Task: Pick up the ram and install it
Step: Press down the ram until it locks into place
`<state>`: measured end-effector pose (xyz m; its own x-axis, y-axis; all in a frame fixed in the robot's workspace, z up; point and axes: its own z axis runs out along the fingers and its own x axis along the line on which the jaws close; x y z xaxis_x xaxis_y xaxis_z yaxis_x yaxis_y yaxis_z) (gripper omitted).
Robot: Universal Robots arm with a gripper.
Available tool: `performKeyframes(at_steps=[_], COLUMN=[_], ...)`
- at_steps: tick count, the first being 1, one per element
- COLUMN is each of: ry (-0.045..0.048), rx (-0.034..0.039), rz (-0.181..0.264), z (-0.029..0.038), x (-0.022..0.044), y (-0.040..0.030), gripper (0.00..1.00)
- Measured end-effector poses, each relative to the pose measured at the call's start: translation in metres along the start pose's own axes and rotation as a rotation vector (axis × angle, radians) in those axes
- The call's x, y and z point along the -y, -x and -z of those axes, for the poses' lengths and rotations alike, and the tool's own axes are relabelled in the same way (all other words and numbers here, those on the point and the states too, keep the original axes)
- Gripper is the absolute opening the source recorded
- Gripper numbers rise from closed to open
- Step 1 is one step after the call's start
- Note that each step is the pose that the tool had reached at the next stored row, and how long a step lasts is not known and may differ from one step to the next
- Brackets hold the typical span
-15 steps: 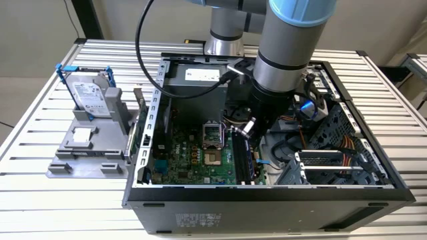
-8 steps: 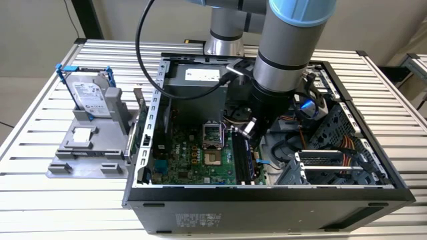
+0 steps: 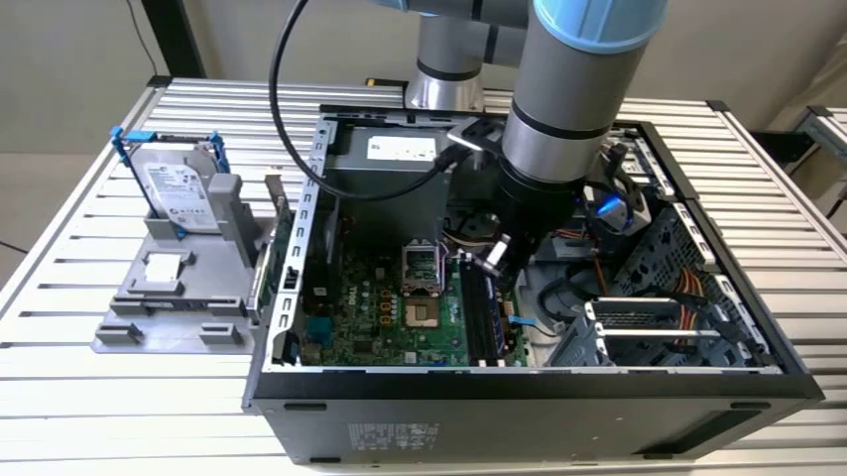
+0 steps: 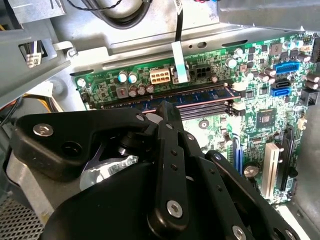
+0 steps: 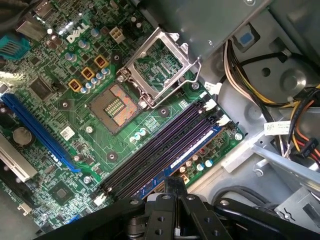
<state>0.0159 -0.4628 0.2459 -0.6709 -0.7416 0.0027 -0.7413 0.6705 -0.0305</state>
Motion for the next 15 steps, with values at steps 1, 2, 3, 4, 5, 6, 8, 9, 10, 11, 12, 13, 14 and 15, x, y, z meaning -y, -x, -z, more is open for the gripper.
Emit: performKeyframes(at_steps=[1,2,3,4,5,6,8,9,10,11,12,13,14,15], ry=[0.0,0.0,0.0,0.0,-0.0001,-0.0001,-0.0001,-0.0001,-0.0001,-0.0001,-0.0001,-0.0002,-0.0001,-0.0002], rx=[0.0002,0.0003,0.0005,0.0007,0.0008,0.0009,0.0012,0.0013,0.0014,0.0016,0.0017,0.0018,0.002,0.0021], rz=[0.005,0.01,0.015,0.02,0.025,0.029,0.038,0.042,0.047,0.051,0.055,0.059,0.064,0.068], z=[0.0,0.0,0.0,0.0,0.0,0.0,0.0,0.0,0.0,0.0,0.0,0.0,0.0,0.0], x=[0.0,0.0,0.0,0.0,0.0,0.0,0.0,0.0,0.0,0.0,0.0,0.0,0.0,0.0], y=[0.0,0.0,0.0,0.0,0.0,0.0,0.0,0.0,0.0,0.0,0.0,0.0,0.0,0.0], gripper=[0.0,0.0,0.0,0.0,0.0,0.0,0.0,0.0,0.0,0.0,0.0,0.0,0.0,0.0])
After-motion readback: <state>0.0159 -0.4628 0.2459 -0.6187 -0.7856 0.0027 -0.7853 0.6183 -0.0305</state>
